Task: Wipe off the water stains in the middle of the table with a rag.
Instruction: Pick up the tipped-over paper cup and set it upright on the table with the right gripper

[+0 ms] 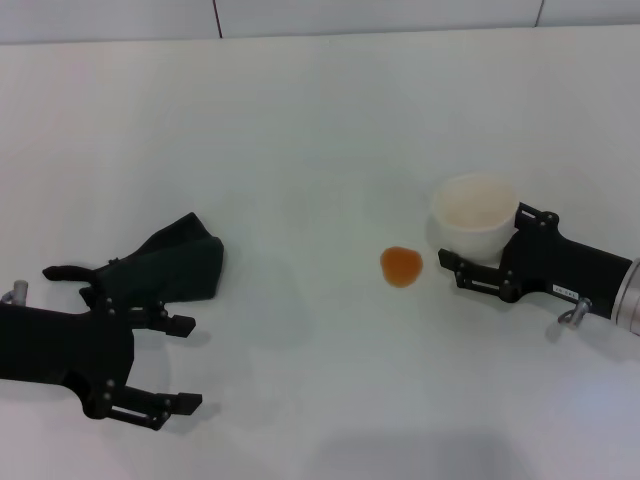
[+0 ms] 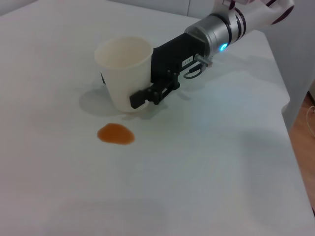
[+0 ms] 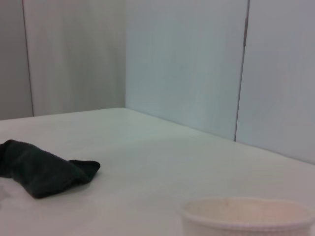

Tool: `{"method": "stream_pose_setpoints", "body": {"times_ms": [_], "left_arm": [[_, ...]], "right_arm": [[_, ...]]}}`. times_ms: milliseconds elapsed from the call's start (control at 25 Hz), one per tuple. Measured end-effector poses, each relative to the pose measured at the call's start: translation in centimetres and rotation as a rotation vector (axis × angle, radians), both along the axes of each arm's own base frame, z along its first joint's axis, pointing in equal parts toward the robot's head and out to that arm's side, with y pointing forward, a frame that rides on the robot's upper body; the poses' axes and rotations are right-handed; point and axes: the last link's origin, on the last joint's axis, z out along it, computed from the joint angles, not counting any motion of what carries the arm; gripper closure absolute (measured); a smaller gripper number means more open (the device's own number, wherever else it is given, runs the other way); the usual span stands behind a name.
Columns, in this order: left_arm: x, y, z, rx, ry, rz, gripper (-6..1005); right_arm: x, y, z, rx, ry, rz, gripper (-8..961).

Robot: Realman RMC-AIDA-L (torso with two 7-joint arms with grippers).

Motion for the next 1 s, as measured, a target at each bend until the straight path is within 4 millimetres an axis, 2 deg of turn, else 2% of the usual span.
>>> {"method": "stream_pose_setpoints", "body": {"times_ms": [400,760,1000], "left_arm": [[-0.2,-0.1,0.1,0.000,0.002,0.006,124],[-0.4,-0.1,0.3,0.003,0.007,0.011,125],[-0.5,-0.2,0.4,0.002,0.007,0.015,124]], "right_arm": [[0.5,-0.4,0.5,-0.009,0.019,-0.021,80],[1.1,-1.0,1.1,-0.033,0.026,-0.031,79],[1.7,-1.2,2.9,-0.024,0.015,-0.027,80]]}}
